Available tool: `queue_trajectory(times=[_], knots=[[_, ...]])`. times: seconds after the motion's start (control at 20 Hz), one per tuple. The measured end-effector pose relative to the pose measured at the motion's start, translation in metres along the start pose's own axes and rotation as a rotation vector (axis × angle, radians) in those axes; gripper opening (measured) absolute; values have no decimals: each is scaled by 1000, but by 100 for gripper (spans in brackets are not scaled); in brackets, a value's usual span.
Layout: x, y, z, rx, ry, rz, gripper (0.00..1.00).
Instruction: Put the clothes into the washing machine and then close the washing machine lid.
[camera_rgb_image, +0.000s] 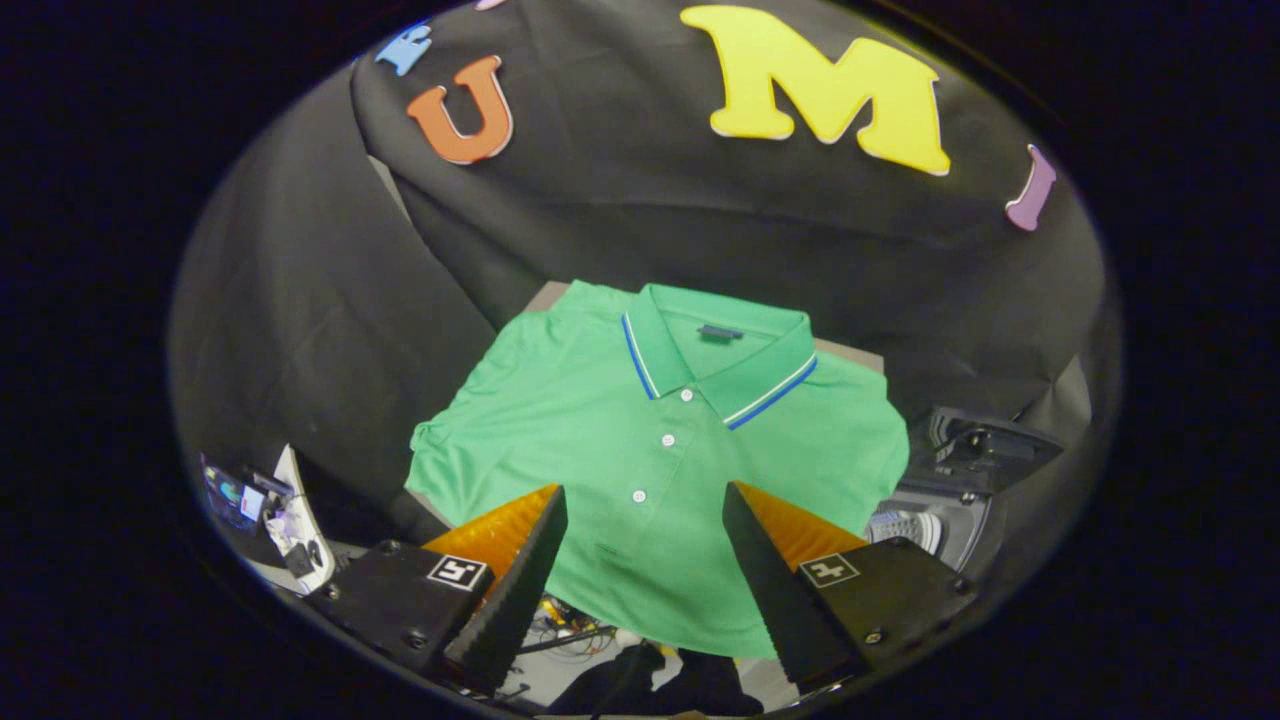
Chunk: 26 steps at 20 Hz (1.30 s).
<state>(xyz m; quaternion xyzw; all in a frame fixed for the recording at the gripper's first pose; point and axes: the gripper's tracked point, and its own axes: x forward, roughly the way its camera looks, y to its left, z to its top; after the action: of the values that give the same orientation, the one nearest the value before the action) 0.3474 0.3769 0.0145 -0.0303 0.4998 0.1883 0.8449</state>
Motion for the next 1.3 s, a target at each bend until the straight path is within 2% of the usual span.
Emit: queue_trajectory(times=[0.25,0.55,0.7,0.8,0.85,1.05,1.3], knots=[[39,-8,-2,95,185,-69,97],[63,-9,5,121,286,-145,97],[67,-9,5,73,266,-204,96],[68,-6,5,19,271,-217,96],[69,-5,3,32,283,-222,96],[67,-7,5,51,311,-223,95],[65,-11,5,35,273,-211,93]])
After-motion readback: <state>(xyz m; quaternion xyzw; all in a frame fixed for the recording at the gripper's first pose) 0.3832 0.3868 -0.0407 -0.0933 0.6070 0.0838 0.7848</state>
